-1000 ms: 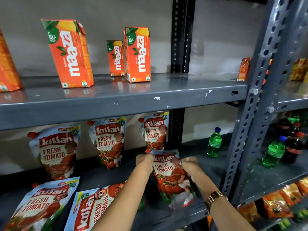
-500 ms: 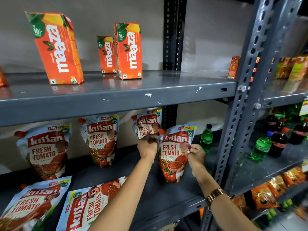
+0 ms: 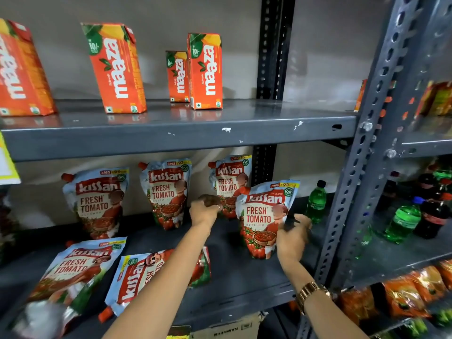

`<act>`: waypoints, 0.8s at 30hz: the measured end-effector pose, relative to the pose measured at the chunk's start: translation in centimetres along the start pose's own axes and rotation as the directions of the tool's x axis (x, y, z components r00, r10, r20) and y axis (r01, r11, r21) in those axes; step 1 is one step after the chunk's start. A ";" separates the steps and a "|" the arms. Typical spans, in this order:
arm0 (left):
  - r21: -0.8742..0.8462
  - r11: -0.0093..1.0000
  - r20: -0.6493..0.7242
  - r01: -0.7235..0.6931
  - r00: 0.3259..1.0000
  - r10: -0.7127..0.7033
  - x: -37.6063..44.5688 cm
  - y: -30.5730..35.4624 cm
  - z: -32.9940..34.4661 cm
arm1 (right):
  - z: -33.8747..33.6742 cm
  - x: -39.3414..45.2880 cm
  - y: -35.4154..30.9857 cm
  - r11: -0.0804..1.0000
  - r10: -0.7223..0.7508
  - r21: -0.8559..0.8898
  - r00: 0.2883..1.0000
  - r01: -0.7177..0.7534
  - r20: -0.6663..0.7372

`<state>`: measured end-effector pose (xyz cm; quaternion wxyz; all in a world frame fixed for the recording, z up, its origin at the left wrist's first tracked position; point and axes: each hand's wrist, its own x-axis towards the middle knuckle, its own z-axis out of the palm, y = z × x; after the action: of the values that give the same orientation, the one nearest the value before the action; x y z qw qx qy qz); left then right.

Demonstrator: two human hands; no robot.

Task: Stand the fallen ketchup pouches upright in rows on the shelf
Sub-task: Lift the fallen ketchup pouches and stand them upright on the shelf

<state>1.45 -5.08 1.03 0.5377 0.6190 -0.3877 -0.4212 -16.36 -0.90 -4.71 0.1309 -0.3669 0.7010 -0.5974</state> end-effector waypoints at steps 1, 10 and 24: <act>-0.016 1.000 -0.034 0.019 0.999 -0.019 0.0 0.0 -0.9 | -0.1 -0.5 -0.2 0.997 -0.079 -0.021 0.996 0.078 -0.028; -0.018 0.993 -0.248 0.115 0.962 -0.115 -2.8 -2.4 -8.2 | 2.1 -6.1 -2.6 0.904 -0.413 0.018 0.860 0.428 0.298; 0.283 0.747 0.188 0.602 0.728 -0.659 -8.4 -6.1 -14.6 | 7.1 -10.0 -3.5 0.964 -0.205 0.027 0.666 0.266 0.717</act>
<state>12.46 8.44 -3.17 0.2362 0.7003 -0.2649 -0.6194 -3.78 0.48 -5.78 0.2993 -0.6618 0.5649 -0.3916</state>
